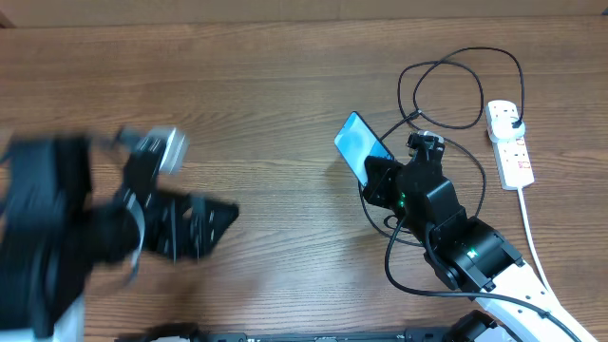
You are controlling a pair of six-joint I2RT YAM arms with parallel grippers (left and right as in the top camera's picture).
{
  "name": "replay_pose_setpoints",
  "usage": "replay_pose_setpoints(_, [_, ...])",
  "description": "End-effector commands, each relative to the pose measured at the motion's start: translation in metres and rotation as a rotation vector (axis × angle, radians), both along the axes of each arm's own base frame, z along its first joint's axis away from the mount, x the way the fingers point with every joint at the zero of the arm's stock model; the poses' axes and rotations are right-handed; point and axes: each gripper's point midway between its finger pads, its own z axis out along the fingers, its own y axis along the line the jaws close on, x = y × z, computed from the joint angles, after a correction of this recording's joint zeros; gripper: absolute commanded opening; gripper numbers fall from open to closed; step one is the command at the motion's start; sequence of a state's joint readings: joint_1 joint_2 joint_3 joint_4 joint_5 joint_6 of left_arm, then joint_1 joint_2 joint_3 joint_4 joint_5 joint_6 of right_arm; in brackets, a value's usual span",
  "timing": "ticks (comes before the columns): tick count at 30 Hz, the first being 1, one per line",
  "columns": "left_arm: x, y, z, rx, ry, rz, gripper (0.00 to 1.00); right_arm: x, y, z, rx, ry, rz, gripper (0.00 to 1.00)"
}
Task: Plug charger to phone and switch on socket
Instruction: 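Bring the left gripper back and grasp the phone's top edge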
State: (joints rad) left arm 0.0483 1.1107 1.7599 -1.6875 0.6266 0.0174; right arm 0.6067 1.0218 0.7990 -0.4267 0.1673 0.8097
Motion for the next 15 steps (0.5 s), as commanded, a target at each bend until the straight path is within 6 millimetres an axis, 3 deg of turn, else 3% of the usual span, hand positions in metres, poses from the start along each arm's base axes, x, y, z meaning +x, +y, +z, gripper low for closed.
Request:
replay_pose_setpoints(1, [-0.025, 0.027, 0.002, 0.03, 0.009, 0.288, 0.93, -0.006, 0.022, 0.016, 0.114, 0.008, 0.089, 0.04])
replay_pose_setpoints(2, [-0.034, 0.027, 0.003, 0.008, 0.002, 0.32, 0.99, -0.008, 0.028, 0.016, 0.132, 0.015, 0.12, 0.04])
replay_pose_setpoints(5, [-0.059, 0.031, -0.004, -0.047, -0.001, 0.435, 1.0, -0.017, 0.047, 0.021, 0.2, 0.036, 0.22, 0.04])
replay_pose_setpoints(10, [-0.084, 0.05, -0.048, -0.12, 0.098, 0.719, 0.99, -0.029, 0.063, 0.026, 0.272, 0.073, 0.315, 0.04])
replay_pose_setpoints(15, [-0.079, 0.047, -0.098, -0.299, 0.246, 0.901, 1.0, -0.035, 0.068, 0.028, 0.292, 0.086, 0.353, 0.04])
